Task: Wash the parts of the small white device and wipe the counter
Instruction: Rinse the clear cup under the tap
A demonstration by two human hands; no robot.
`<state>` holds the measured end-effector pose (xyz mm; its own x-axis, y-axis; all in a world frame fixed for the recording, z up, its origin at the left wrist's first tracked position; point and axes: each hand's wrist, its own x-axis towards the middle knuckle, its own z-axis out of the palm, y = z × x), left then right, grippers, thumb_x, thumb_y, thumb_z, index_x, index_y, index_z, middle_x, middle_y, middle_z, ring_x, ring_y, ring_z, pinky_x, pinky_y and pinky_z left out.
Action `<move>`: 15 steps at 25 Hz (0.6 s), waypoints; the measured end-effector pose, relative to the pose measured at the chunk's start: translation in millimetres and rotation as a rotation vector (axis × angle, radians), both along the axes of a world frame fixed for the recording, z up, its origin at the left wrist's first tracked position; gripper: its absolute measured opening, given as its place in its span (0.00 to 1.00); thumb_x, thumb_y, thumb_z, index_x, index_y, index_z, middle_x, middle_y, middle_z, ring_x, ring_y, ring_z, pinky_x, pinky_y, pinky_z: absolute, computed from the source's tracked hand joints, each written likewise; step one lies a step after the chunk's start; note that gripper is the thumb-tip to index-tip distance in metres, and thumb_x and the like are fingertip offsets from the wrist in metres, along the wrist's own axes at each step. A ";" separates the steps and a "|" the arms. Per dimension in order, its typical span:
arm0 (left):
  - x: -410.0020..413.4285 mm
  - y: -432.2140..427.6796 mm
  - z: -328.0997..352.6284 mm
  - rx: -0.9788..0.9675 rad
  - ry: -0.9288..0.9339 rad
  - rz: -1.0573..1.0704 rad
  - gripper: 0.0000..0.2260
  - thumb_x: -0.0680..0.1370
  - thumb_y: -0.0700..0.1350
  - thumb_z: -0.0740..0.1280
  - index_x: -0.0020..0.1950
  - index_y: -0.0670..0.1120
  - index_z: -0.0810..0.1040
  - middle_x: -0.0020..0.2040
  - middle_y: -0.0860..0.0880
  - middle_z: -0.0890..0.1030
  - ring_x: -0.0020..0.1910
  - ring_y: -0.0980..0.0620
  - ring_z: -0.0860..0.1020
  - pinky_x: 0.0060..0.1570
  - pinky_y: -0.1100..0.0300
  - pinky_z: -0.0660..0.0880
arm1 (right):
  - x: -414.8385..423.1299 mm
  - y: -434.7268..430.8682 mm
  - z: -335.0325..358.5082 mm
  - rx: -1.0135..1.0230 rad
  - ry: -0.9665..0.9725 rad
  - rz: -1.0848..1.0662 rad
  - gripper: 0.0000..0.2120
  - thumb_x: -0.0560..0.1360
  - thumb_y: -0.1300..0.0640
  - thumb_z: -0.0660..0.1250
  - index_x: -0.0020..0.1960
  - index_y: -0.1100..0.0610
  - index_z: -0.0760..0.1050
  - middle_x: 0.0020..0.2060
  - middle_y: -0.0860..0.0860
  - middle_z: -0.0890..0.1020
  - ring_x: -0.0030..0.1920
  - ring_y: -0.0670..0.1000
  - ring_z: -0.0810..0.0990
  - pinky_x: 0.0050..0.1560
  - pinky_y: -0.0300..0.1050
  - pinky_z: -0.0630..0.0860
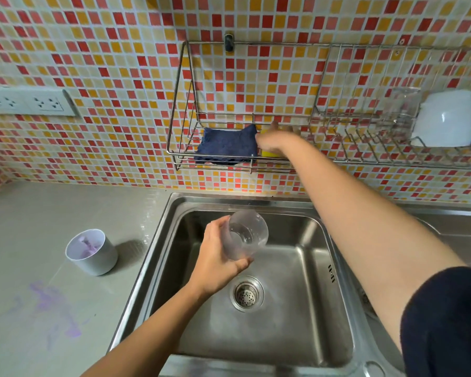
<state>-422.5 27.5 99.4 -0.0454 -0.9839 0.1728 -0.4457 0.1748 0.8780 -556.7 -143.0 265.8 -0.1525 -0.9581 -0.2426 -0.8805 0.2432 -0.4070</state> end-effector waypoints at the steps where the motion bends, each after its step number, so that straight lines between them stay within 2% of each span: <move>1: -2.7 -1.0 -1.7 0.014 0.001 0.001 0.40 0.62 0.47 0.79 0.68 0.51 0.62 0.65 0.52 0.67 0.63 0.58 0.69 0.63 0.63 0.69 | -4.6 5.2 4.5 -0.105 -0.055 -0.032 0.32 0.79 0.46 0.53 0.76 0.54 0.43 0.75 0.59 0.48 0.74 0.62 0.48 0.70 0.56 0.56; 5: -26.1 -2.3 -13.4 0.099 0.071 -0.017 0.38 0.61 0.46 0.80 0.62 0.61 0.60 0.63 0.55 0.69 0.61 0.63 0.70 0.53 0.73 0.69 | -46.7 56.6 -1.3 -0.668 -0.154 -0.168 0.23 0.78 0.51 0.55 0.72 0.51 0.60 0.71 0.55 0.63 0.70 0.58 0.58 0.65 0.51 0.62; 8: -48.2 -5.4 -25.9 0.153 0.109 -0.029 0.38 0.61 0.46 0.80 0.63 0.58 0.61 0.62 0.54 0.71 0.60 0.59 0.71 0.56 0.68 0.70 | -94.0 91.0 -44.6 -1.022 -0.275 -0.394 0.18 0.75 0.58 0.58 0.65 0.54 0.69 0.63 0.53 0.72 0.64 0.54 0.66 0.66 0.44 0.56; 10: -60.4 -8.0 -31.4 0.178 0.113 -0.044 0.38 0.61 0.46 0.80 0.63 0.56 0.61 0.62 0.54 0.71 0.61 0.57 0.72 0.57 0.64 0.71 | -120.4 103.1 -79.9 -1.129 -0.346 -0.495 0.18 0.72 0.63 0.58 0.61 0.59 0.71 0.61 0.53 0.73 0.63 0.52 0.69 0.67 0.35 0.49; 11: -65.0 -9.8 -33.0 0.184 0.114 -0.049 0.38 0.61 0.45 0.80 0.63 0.56 0.62 0.62 0.54 0.71 0.60 0.57 0.72 0.57 0.65 0.71 | -130.2 105.5 -97.0 -1.176 -0.373 -0.511 0.18 0.70 0.66 0.58 0.59 0.61 0.71 0.60 0.56 0.73 0.61 0.53 0.70 0.67 0.33 0.51; 13: -74.4 -14.9 -35.0 0.191 0.113 -0.053 0.38 0.61 0.44 0.80 0.63 0.56 0.62 0.62 0.54 0.71 0.60 0.58 0.72 0.56 0.69 0.70 | -146.7 104.7 -134.1 -1.231 -0.409 -0.546 0.17 0.68 0.69 0.58 0.57 0.65 0.71 0.57 0.62 0.72 0.57 0.58 0.72 0.60 0.36 0.64; 15: -80.8 -20.3 -35.0 0.193 0.118 -0.045 0.38 0.61 0.43 0.80 0.63 0.56 0.62 0.62 0.54 0.71 0.60 0.58 0.72 0.56 0.70 0.70 | -160.3 95.5 -172.7 -1.082 -0.328 -0.558 0.17 0.69 0.69 0.59 0.58 0.65 0.70 0.56 0.63 0.71 0.56 0.60 0.71 0.59 0.46 0.68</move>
<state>-503.4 7.2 64.4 -0.0808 -0.9967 -0.0117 -0.3335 0.0160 0.9426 -717.0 -47.5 93.1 -0.6813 -0.5139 0.5213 -0.5854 -0.0451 -0.8095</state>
